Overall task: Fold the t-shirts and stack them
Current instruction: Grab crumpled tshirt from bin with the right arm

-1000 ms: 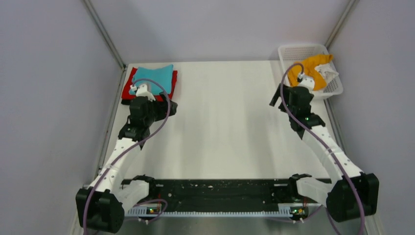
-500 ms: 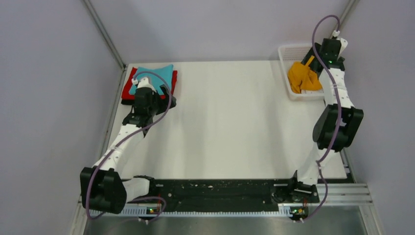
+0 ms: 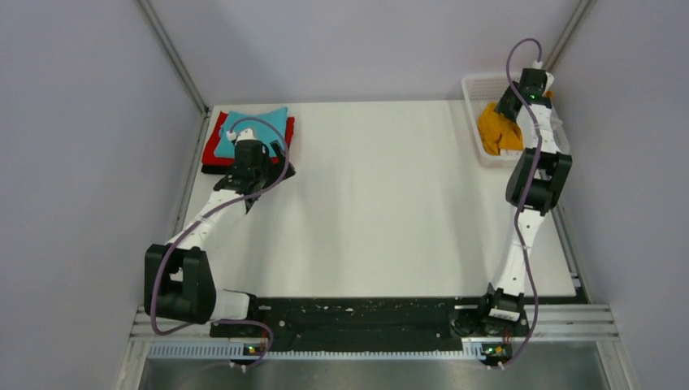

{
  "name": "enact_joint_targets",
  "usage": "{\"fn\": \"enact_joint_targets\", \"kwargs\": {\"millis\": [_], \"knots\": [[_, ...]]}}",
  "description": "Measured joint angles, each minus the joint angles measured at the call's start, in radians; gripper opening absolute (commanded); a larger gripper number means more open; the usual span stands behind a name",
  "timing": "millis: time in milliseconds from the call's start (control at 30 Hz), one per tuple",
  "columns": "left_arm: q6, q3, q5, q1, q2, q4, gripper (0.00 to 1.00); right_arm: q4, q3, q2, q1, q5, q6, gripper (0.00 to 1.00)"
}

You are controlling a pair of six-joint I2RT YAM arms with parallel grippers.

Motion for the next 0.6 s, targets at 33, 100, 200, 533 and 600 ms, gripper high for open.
{"fn": "enact_joint_targets", "kwargs": {"millis": [33, 100, 200, 533, 600], "knots": [[-0.003, 0.006, 0.0, 0.0, 0.01, -0.005, 0.99, 0.003, 0.022, 0.024, 0.0, 0.0, 0.0, 0.66], [-0.011, 0.025, 0.0, 0.0, 0.033, -0.021, 0.99, 0.016, 0.039, 0.058, 0.0, 0.0, 0.0, 0.57], [-0.024, 0.047, 0.005, 0.0, 0.057, -0.032, 0.99, 0.051, 0.048, 0.097, 0.0, -0.016, -0.005, 0.21], [-0.03, 0.047, 0.017, 0.0, 0.034, -0.055, 0.99, 0.141, 0.063, 0.112, -0.002, -0.106, -0.014, 0.0], [-0.026, 0.041, 0.021, 0.0, 0.003, -0.054, 0.99, 0.14, 0.061, 0.095, -0.002, -0.123, -0.014, 0.0]]}}
